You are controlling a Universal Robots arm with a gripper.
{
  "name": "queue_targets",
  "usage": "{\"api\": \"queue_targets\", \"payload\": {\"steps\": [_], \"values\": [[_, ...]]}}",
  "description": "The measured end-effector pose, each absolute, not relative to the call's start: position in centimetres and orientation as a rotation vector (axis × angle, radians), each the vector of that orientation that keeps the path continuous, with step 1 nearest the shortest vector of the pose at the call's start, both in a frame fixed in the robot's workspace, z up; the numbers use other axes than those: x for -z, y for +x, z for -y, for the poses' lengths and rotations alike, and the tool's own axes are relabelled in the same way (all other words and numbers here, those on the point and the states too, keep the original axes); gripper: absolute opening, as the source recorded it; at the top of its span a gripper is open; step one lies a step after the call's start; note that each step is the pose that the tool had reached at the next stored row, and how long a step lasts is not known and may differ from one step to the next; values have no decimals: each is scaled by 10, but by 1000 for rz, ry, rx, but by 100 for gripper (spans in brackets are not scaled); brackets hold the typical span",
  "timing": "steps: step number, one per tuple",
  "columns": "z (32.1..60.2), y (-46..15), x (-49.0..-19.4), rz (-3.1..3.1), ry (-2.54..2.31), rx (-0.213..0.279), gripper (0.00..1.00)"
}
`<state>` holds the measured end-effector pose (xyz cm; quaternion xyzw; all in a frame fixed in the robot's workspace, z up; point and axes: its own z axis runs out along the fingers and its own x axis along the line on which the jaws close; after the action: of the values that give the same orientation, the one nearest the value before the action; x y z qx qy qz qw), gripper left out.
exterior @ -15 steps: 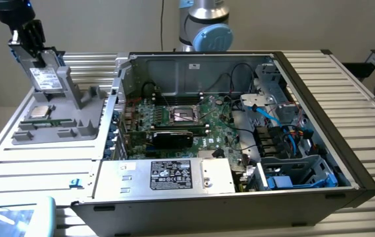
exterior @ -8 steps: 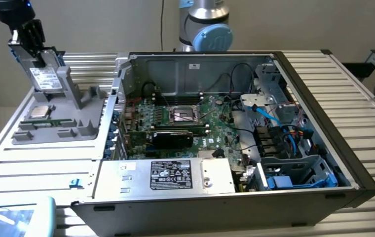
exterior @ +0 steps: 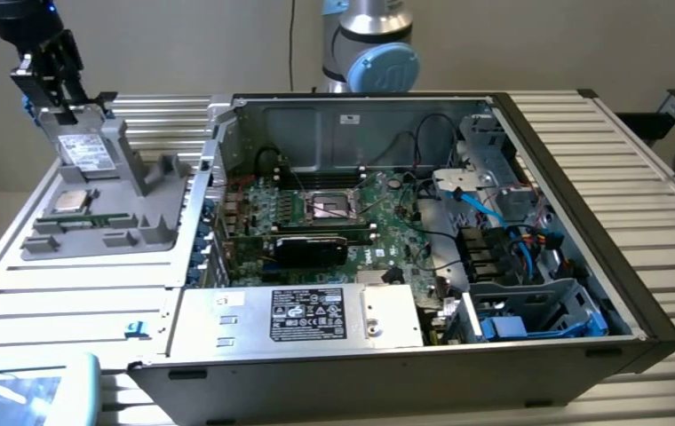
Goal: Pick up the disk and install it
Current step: 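Pick up the disk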
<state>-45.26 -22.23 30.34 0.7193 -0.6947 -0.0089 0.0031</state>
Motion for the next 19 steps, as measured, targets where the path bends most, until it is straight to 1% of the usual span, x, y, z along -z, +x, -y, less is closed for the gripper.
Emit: {"api": "queue_targets", "payload": {"steps": [1,3,8,14,19], "values": [[222,-453,-303,2178,2255,28,63],[222,-454,-305,2178,2255,28,63],[221,-461,-323,2179,2256,26,63],[219,-484,-323,2178,2255,26,63],[219,-489,-314,2179,2256,24,63]]}}
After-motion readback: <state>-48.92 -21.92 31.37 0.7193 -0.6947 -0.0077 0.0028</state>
